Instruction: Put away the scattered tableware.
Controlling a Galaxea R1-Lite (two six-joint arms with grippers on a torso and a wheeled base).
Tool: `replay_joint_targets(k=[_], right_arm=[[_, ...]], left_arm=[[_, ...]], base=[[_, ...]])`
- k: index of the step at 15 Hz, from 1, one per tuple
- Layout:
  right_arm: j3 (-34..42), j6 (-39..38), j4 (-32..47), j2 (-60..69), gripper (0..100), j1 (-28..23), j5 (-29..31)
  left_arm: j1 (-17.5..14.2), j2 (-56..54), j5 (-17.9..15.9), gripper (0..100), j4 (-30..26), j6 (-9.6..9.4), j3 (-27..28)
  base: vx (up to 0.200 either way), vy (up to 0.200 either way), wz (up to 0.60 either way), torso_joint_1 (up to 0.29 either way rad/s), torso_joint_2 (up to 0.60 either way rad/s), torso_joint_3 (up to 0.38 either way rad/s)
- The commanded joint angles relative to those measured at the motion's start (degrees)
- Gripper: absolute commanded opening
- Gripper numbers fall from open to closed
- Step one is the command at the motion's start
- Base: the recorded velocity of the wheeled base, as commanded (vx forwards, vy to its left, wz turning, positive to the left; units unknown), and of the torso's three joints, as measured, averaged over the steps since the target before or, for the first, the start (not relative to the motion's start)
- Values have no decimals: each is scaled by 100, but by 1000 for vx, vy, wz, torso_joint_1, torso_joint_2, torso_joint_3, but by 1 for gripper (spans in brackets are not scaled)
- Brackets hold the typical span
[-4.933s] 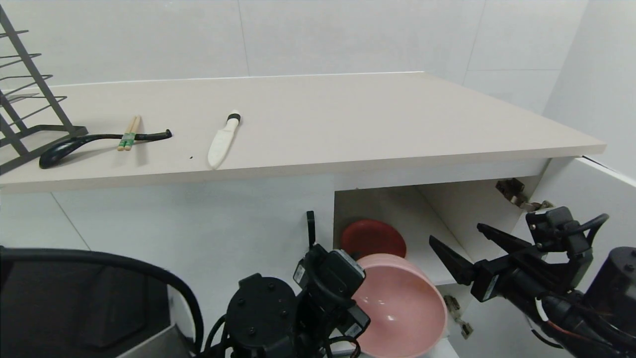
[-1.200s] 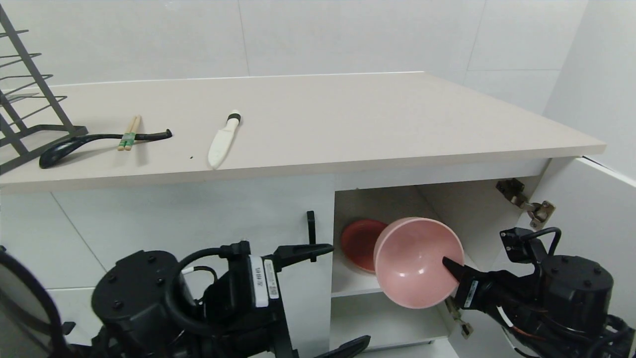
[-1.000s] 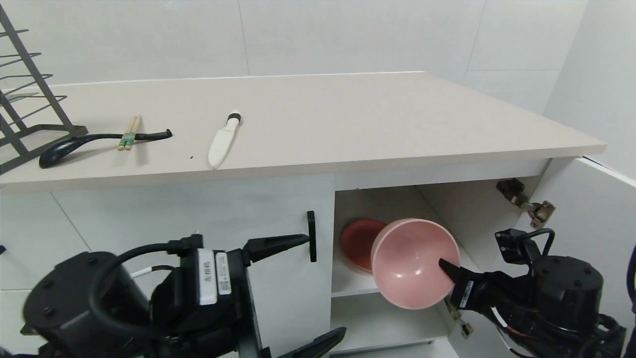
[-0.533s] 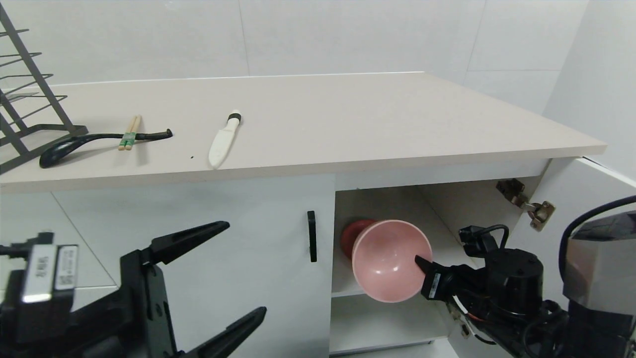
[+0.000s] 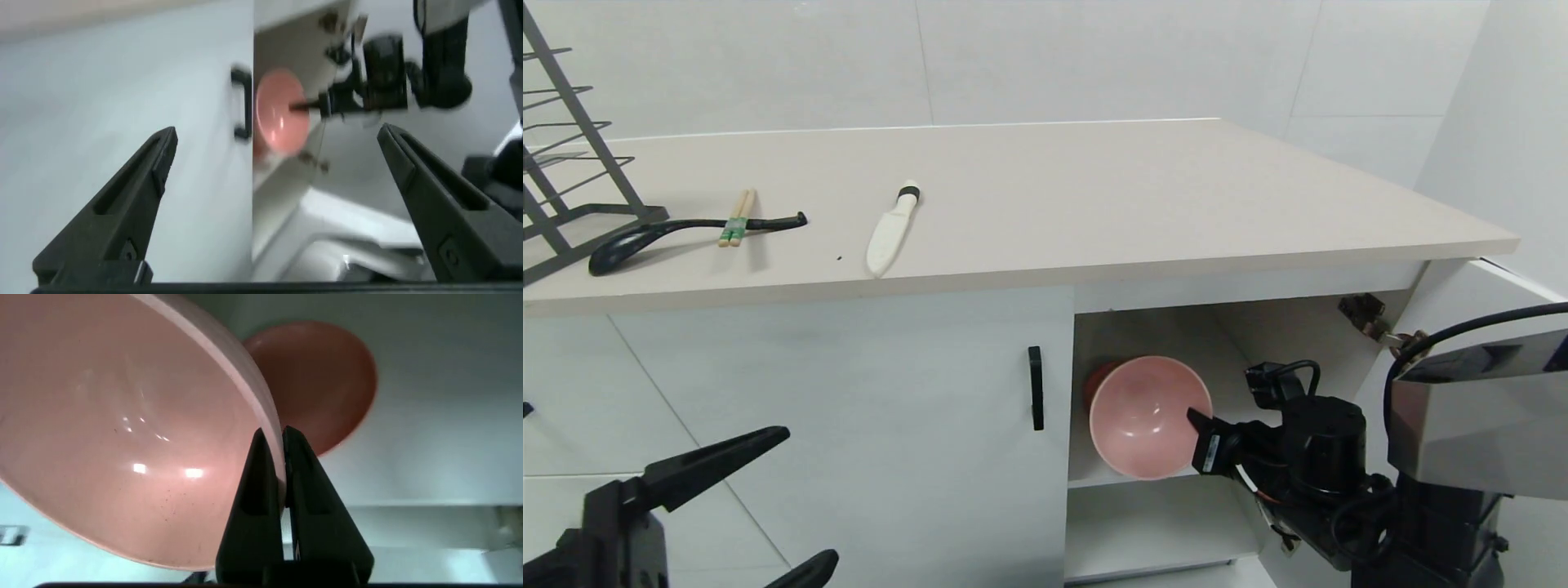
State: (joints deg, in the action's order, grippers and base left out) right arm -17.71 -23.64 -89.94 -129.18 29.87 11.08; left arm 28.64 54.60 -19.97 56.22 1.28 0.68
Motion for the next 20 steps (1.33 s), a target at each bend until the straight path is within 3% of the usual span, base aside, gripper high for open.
replay_joint_targets(k=[1, 5, 9, 14, 20], right_arm=[[-22, 8, -6, -63, 0, -95, -1], [-127, 35, -6, -63, 0, -359, -414], [-690, 562, -6, -371, 0, -754, -1425], [-1525, 755, 574, -907, 0, -1036, -1460], [-1779, 755, 820, -986, 0, -1027, -1468]], left_arm=[[-165, -591, 2, 100, -68, 13, 178], [-236, -582, -7, 100, -103, 4, 195], [-236, -565, -7, 100, -103, -5, 160], [-236, -565, -7, 100, -103, -5, 160], [-227, -573, -7, 100, -103, -14, 125]], base=[[0, 0, 0, 0, 0, 0], [0, 0, 0, 0, 0, 0], [0, 0, 0, 0, 0, 0], [0, 0, 0, 0, 0, 0], [0, 0, 0, 0, 0, 0]])
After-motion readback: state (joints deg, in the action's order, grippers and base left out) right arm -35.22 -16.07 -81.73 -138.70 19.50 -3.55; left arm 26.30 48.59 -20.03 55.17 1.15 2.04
